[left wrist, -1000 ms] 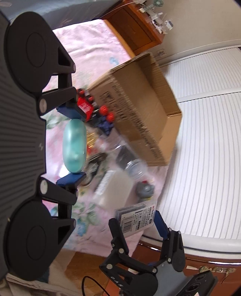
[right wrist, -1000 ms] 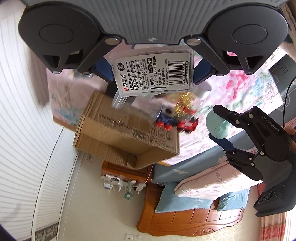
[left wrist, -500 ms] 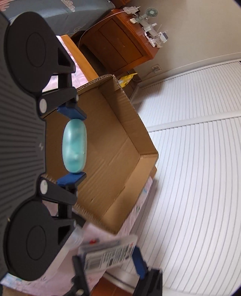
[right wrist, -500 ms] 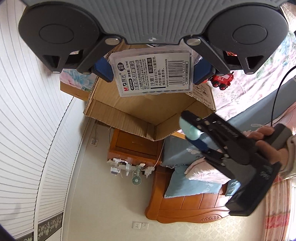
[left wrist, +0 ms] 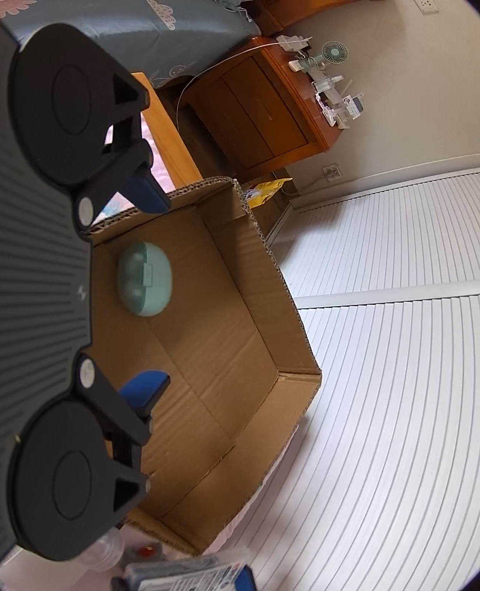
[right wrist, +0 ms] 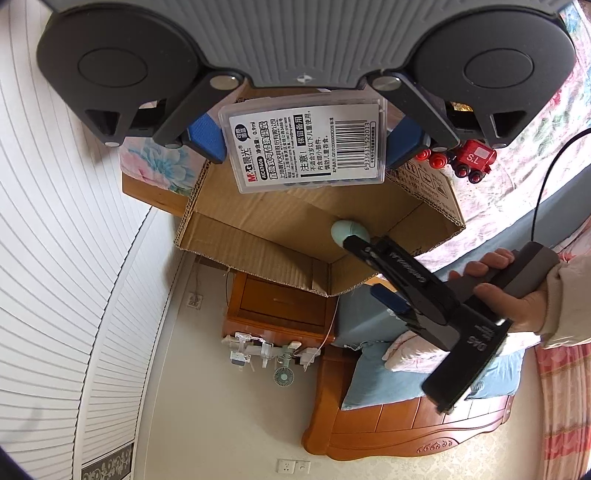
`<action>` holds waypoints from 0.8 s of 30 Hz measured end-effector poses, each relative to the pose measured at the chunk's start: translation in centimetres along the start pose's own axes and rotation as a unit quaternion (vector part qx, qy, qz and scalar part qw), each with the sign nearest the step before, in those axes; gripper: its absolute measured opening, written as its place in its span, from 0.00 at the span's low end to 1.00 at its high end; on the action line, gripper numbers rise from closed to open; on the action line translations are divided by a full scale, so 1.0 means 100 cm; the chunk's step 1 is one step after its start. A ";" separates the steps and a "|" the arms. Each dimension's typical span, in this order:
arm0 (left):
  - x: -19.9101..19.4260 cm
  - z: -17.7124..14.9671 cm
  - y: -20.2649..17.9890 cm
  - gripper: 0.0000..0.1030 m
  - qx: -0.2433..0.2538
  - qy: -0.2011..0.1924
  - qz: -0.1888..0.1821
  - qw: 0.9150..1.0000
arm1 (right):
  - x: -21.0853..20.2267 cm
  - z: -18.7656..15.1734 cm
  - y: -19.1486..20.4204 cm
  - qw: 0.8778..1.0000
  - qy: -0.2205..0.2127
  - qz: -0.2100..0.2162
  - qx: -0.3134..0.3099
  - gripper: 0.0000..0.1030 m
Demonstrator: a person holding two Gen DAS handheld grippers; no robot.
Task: Organize rigid objects
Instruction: 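Carry both items into the cardboard box and open both tools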
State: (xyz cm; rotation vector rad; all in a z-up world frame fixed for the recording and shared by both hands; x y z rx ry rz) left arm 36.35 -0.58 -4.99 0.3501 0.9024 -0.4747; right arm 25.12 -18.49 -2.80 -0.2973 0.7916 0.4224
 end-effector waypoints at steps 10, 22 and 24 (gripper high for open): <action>-0.065 -0.038 -0.017 0.98 -0.012 -0.038 0.019 0.999 | 0.000 0.022 0.005 1.000 0.006 0.001 0.001 0.92; -0.102 -0.114 -0.042 0.98 -0.065 -0.056 0.046 0.995 | 0.054 0.057 -0.005 0.999 0.051 -0.019 0.001 0.92; -0.104 -0.124 -0.042 0.98 -0.074 -0.054 0.043 0.995 | 0.064 0.065 -0.009 0.998 0.056 -0.026 0.000 0.92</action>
Point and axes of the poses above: each gripper's, at about its wrist camera, not at the fingertips, and x roughly the way its jaws point, y to its left, z to its top, the point moved 6 cm from there along x, roughly the way its jaws point, and after that the axes turned 9 degrees about y, right-handed, at the moved point
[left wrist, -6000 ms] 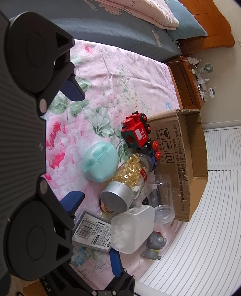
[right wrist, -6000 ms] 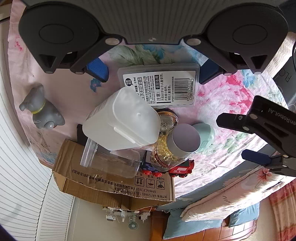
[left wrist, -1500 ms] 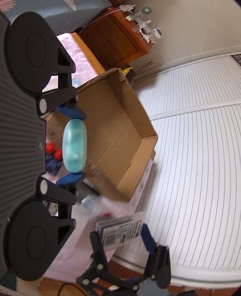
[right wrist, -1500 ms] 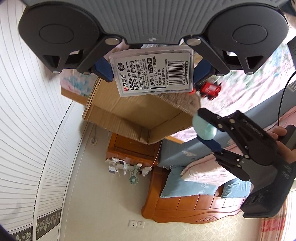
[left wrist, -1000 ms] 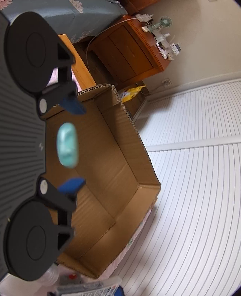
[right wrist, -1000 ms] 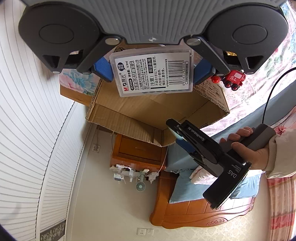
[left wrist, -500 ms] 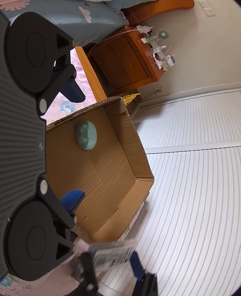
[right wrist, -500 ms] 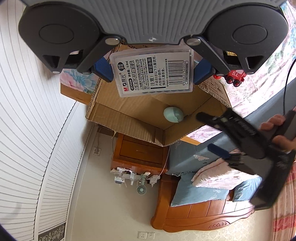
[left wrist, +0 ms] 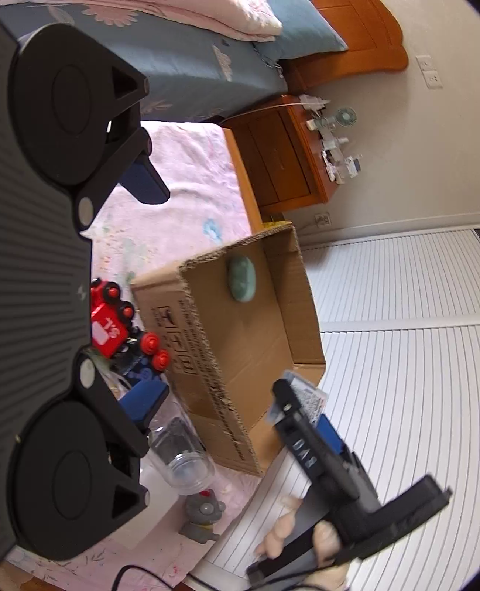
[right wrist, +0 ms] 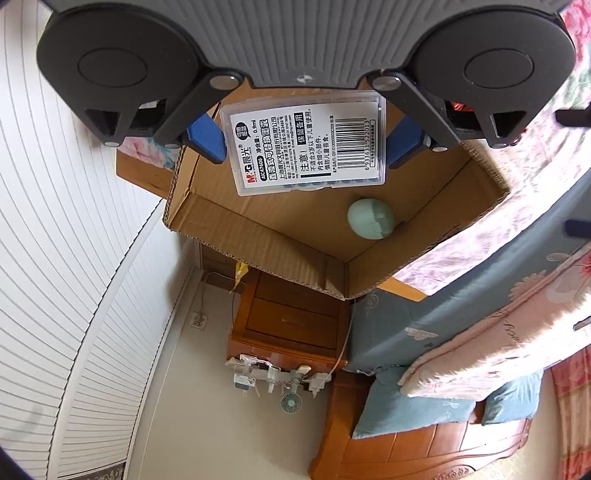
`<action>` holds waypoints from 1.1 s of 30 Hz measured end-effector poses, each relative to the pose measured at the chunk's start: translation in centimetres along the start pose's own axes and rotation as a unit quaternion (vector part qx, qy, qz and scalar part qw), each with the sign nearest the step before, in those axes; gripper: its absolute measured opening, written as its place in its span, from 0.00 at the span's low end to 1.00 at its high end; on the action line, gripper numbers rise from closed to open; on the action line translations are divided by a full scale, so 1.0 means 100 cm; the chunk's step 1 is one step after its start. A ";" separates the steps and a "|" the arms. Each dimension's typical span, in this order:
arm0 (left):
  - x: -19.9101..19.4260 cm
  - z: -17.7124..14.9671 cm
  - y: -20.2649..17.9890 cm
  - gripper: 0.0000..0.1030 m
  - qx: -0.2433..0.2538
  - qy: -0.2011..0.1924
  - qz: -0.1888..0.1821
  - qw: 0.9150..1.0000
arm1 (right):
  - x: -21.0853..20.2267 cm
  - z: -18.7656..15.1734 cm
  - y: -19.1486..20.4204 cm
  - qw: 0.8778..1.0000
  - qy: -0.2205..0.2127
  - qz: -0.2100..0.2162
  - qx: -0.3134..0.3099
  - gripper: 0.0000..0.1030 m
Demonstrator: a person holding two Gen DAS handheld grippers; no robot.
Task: Organize rigid objects
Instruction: 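Carry both items into the cardboard box and open both tools, then move the left tool to the capsule jar while the right tool approaches the grey toy dog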
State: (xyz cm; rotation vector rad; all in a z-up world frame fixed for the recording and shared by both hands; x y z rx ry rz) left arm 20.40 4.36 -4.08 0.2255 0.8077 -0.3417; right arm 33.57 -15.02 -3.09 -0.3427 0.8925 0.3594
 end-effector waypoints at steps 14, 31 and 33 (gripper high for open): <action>-0.002 -0.035 -0.017 0.98 0.014 0.013 -0.017 1.000 | 0.004 0.015 -0.007 1.000 -0.006 -0.027 0.013 1.00; -0.011 -0.050 -0.052 0.98 0.025 0.021 -0.029 0.999 | -0.055 -0.117 0.023 0.996 -0.015 -0.062 0.068 1.00; -0.009 -0.051 -0.056 0.98 0.019 0.023 -0.039 0.999 | -0.059 -0.138 0.018 0.992 -0.013 -0.065 0.103 1.00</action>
Point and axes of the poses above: each gripper's, at about its wrist camera, not at the fingertips, and x roughly the way its jaws point, y to its left, z to its top, the point moved 6 cm from there along x, roughly the way its jaws point, and after that the axes turned 9 degrees about y, right-handed, at the moved point
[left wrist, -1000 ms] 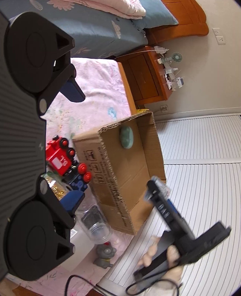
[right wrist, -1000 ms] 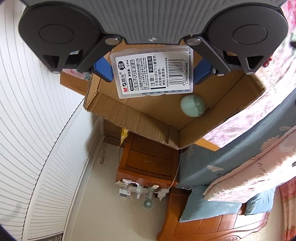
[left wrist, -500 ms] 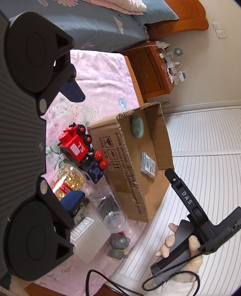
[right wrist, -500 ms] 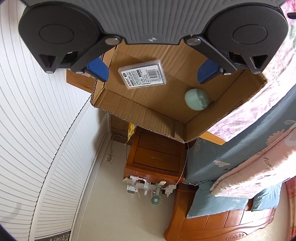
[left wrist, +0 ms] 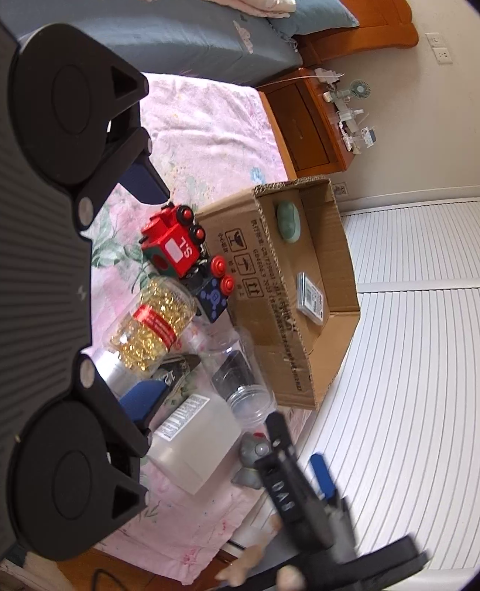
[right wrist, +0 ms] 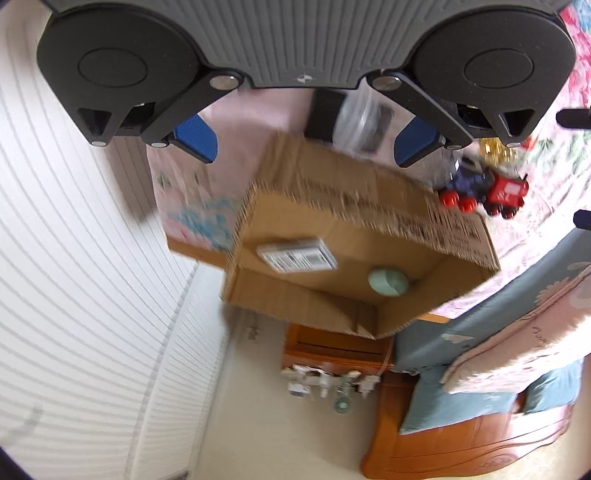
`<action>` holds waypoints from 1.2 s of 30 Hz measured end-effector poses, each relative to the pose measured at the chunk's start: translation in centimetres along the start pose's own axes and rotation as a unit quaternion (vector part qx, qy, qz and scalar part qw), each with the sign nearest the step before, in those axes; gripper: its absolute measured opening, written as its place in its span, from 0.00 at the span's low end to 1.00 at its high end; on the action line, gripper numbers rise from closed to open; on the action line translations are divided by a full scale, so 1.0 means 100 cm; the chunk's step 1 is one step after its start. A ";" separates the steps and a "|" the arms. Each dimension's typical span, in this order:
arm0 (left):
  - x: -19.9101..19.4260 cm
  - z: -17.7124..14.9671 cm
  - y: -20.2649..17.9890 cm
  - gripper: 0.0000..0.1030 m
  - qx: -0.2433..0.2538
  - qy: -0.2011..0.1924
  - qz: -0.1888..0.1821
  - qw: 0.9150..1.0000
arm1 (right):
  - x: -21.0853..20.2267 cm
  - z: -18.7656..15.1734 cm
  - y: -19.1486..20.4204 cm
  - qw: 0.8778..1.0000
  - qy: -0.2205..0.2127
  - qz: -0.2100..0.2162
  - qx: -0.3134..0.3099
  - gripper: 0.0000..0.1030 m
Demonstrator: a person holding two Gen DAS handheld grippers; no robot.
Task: Organize rigid objects
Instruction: 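Move the left tool to the capsule jar while the right tool approaches the grey toy dog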
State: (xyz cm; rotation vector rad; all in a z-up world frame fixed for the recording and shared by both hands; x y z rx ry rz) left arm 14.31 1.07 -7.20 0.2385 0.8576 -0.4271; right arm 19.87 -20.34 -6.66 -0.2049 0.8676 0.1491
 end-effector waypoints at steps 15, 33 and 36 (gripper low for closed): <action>0.042 0.005 -0.025 0.98 0.000 0.039 0.006 0.999 | 0.039 -0.023 -0.052 0.989 0.021 -0.062 0.131 1.00; 0.031 -0.036 0.037 0.98 -0.058 0.082 0.072 0.992 | 0.047 -0.075 -0.058 0.982 0.078 -0.063 0.159 1.00; 0.034 -0.035 0.053 0.98 -0.073 0.082 0.097 0.989 | 0.044 -0.079 -0.056 0.983 0.077 -0.063 0.156 1.00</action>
Point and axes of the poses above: each gripper's, at about its wrist camera, not at the fingertips, and x roughly the way its jaws point, y to its left, z to its top, the point moved 6 cm from there along x, roughly the way its jaws point, and after that the axes turned 9 degrees about y, right-handed, at the moved point
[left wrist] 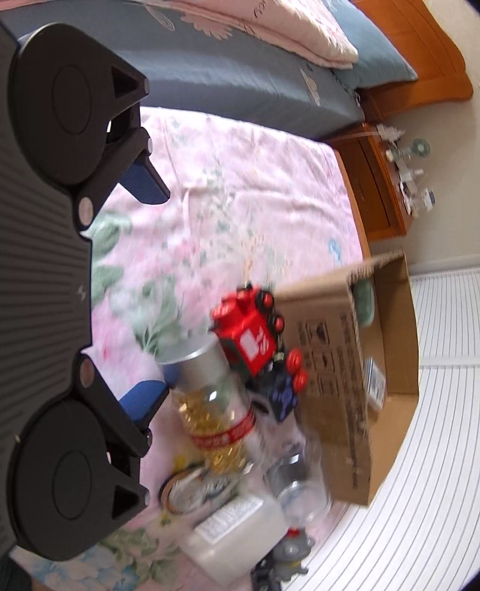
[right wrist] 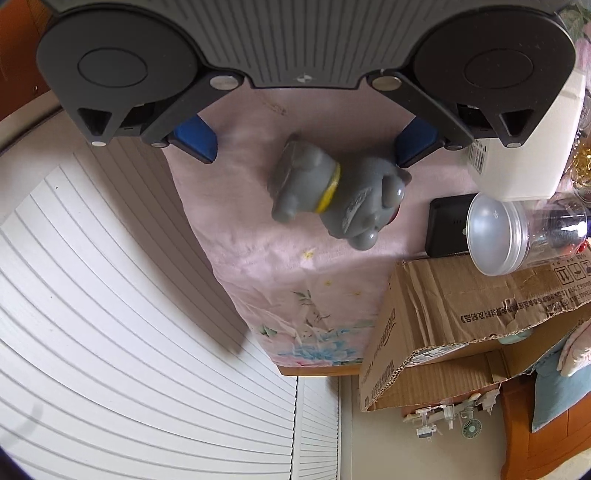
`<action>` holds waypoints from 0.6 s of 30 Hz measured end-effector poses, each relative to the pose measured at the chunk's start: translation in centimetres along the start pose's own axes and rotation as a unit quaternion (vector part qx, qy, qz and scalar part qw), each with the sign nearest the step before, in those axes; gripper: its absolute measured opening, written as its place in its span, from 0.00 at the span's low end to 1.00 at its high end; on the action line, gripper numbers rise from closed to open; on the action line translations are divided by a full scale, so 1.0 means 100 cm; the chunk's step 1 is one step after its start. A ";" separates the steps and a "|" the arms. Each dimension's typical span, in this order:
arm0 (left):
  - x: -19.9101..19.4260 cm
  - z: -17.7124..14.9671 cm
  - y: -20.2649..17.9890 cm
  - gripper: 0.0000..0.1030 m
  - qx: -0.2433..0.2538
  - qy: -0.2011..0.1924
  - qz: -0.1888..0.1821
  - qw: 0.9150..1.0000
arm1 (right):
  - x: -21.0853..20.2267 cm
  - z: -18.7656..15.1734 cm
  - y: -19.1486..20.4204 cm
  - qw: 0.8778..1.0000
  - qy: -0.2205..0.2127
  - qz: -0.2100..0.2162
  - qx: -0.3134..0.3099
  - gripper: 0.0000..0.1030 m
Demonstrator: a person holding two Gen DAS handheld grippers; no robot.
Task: Organize rigid objects
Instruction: 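Move the left tool to the capsule jar while the right tool approaches the grey toy dog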
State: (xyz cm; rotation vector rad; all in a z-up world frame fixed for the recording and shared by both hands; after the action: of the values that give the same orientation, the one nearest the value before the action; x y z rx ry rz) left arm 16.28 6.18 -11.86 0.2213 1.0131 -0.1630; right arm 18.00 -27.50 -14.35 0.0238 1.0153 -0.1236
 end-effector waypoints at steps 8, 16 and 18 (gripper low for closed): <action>-0.007 -0.005 -0.006 0.98 0.001 0.004 -0.050 0.999 | -0.005 -0.009 0.002 1.000 -0.009 0.016 -0.021 1.00; -0.016 0.001 -0.051 0.98 0.026 -0.006 -0.131 0.991 | -0.004 -0.008 0.002 0.999 -0.016 0.023 -0.025 1.00; -0.013 0.005 -0.057 0.98 0.025 -0.006 -0.130 0.991 | -0.004 -0.009 0.002 0.999 -0.018 0.024 -0.026 1.00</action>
State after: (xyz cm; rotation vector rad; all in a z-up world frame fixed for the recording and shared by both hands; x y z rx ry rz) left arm 14.70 0.59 -11.09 0.1326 1.0247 -0.4261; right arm 17.08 -27.17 -14.45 -0.0017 0.9810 -0.0539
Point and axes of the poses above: each gripper's, at about its wrist camera, not at the fingertips, and x roughly the way its jaws point, y to its left, z to its top, the point moved 6 cm from there along x, roughly the way its jaws point, and after that the axes turned 9 degrees about y, right-handed, at the moved point
